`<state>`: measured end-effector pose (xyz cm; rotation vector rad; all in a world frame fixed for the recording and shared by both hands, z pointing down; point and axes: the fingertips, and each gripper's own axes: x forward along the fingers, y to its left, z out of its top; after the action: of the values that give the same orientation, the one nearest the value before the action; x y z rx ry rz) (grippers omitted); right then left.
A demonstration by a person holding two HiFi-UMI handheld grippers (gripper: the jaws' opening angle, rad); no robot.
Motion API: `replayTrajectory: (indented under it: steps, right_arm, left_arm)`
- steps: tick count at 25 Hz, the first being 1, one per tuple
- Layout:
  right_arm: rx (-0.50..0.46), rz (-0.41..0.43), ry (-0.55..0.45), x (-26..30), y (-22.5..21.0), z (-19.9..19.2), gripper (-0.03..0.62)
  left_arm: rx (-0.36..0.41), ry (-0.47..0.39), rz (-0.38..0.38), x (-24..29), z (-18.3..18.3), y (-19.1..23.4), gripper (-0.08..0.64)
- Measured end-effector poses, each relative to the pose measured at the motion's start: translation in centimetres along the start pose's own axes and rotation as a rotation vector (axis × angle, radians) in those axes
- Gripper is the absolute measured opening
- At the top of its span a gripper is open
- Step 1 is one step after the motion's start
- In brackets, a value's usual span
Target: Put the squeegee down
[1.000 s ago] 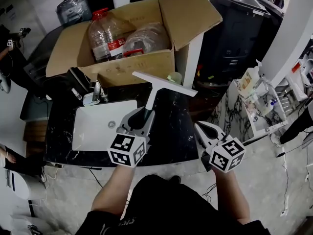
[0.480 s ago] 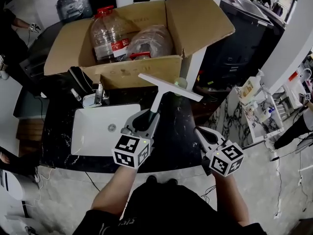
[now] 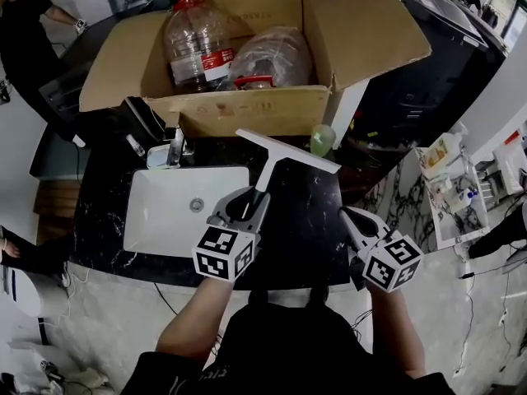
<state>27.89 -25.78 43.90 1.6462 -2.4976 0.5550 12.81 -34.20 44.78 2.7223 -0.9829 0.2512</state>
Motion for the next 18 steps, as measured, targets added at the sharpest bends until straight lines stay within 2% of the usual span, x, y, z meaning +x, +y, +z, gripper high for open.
replayTrajectory:
  steps: [4,9,14,18]
  right_arm:
    - [-0.023,0.107,0.019,0.2,-1.8,0.0,0.006]
    - [-0.024,0.237,0.081,-1.0,-4.2,-2.2,0.006]
    - [0.008,0.285,0.120,-1.9,-6.2,-3.9,0.006]
    - [0.008,0.285,0.115,-1.7,-6.4,-3.7,0.006]
  left_arm:
    - [-0.025,0.011,0.103,0.8,-0.2,-0.2,0.104]
    - [-0.095,0.039,0.207,1.9,-2.5,-3.3,0.104]
    - [-0.096,0.106,0.251,2.6,-5.5,-5.8,0.104]
    - [-0.170,0.173,0.252,3.5,-8.8,-5.6,0.104]
